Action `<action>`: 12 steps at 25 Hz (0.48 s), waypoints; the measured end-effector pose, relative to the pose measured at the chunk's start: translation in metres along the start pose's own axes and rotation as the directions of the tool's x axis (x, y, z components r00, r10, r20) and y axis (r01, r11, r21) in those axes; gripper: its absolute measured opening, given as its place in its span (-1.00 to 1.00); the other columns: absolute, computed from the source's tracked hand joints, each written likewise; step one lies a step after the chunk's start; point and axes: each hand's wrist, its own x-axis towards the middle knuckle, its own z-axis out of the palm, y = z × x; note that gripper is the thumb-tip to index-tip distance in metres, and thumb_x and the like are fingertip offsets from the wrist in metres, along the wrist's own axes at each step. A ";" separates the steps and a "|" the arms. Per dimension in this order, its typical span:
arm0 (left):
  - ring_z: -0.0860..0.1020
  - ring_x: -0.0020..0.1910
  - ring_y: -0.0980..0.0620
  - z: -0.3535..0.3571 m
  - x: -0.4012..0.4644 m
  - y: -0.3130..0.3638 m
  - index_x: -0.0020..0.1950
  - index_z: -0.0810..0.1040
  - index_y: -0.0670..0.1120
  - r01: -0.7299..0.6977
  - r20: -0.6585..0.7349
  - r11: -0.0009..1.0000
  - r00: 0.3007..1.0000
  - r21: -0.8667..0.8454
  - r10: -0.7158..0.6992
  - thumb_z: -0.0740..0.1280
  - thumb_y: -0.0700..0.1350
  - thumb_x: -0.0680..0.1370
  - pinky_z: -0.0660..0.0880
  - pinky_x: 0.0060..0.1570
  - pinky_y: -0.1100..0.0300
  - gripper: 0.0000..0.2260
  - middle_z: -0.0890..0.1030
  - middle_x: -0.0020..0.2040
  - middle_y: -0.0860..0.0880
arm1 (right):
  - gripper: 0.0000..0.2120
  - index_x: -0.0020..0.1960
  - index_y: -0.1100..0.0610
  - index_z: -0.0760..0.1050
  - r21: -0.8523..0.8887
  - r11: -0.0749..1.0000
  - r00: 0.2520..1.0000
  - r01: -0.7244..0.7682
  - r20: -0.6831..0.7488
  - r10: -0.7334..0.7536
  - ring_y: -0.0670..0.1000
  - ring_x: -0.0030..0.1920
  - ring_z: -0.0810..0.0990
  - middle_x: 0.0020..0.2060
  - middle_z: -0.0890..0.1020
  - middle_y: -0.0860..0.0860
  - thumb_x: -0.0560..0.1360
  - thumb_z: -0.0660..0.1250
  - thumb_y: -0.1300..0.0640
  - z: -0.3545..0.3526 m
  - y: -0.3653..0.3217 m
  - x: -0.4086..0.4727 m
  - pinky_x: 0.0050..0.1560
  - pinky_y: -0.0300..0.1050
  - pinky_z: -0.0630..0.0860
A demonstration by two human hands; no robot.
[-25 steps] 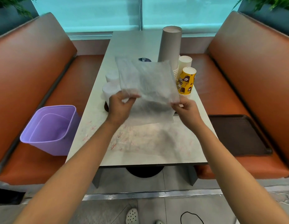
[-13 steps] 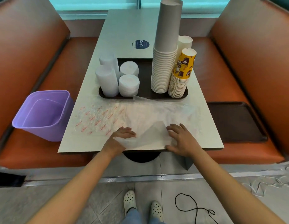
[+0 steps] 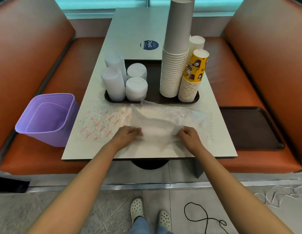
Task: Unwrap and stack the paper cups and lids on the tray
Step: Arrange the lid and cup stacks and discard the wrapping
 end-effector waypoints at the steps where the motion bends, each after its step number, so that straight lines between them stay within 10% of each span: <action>1: 0.60 -0.08 0.01 0.002 0.001 0.001 -0.11 0.63 -0.09 -0.002 -0.058 1.000 0.998 -0.018 0.001 0.24 -0.03 0.60 0.47 0.06 0.15 -0.77 0.63 -0.13 -0.02 | -0.79 -0.32 0.23 0.44 -0.002 1.000 1.000 -0.005 -0.028 0.005 0.02 -0.32 0.42 -0.36 0.49 0.13 0.50 0.24 0.23 0.000 -0.002 0.003 -0.26 -0.10 0.36; 12: 0.32 -0.29 -0.02 0.010 0.005 -0.004 -0.44 0.23 -0.09 -0.049 -0.242 0.986 0.966 0.162 0.087 0.32 -0.25 0.49 0.22 -0.33 0.19 -0.63 0.34 -0.33 -0.01 | -0.61 0.32 0.12 0.31 0.031 0.992 0.938 -0.126 -0.321 0.129 0.06 -0.03 0.50 0.04 0.50 0.11 0.52 0.29 0.24 0.020 -0.015 0.009 -0.10 -0.22 0.47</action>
